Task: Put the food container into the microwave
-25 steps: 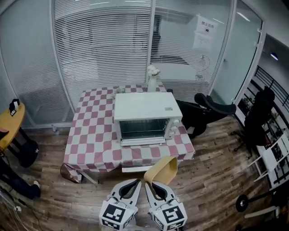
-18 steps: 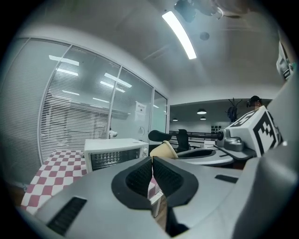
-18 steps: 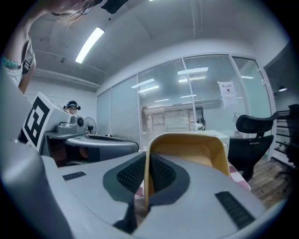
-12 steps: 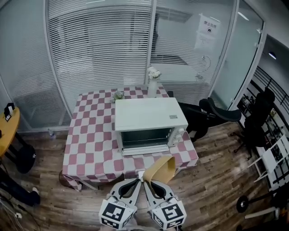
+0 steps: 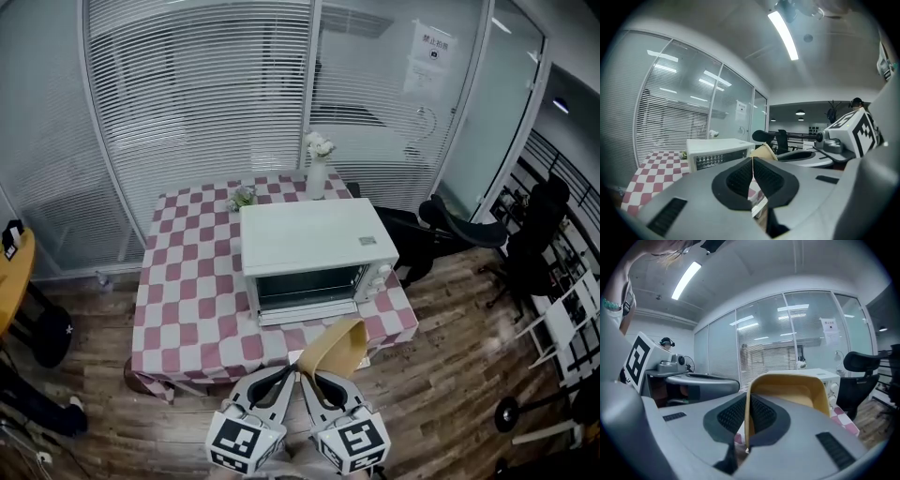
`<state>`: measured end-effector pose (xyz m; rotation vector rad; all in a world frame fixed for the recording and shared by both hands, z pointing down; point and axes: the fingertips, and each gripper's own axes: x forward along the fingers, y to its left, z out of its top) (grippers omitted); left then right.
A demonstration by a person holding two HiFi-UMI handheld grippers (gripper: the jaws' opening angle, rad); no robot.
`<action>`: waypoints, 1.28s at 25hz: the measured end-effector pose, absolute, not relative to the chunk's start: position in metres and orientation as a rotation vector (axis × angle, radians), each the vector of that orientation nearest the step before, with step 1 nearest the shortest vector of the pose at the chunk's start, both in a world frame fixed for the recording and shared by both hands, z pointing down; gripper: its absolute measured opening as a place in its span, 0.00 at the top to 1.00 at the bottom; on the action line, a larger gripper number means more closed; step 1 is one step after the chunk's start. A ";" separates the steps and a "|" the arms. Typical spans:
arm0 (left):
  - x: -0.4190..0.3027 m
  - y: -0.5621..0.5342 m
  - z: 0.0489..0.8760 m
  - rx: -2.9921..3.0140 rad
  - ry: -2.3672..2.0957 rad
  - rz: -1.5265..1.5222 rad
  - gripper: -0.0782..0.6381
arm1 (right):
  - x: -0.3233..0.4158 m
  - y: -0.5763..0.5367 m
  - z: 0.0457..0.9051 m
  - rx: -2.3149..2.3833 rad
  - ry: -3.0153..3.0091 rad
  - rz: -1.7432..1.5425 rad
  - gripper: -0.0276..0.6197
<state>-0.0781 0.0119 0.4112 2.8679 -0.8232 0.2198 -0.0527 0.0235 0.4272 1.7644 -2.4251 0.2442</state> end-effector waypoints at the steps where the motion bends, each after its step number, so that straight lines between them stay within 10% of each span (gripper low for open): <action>1: -0.078 0.010 0.411 2.864 -0.823 0.220 0.87 | -0.053 0.022 0.428 1.762 -2.422 0.251 0.95; 32: 0.018 -0.117 0.414 2.660 -1.293 0.203 0.87 | 0.038 -0.062 0.431 1.255 -2.584 0.281 0.95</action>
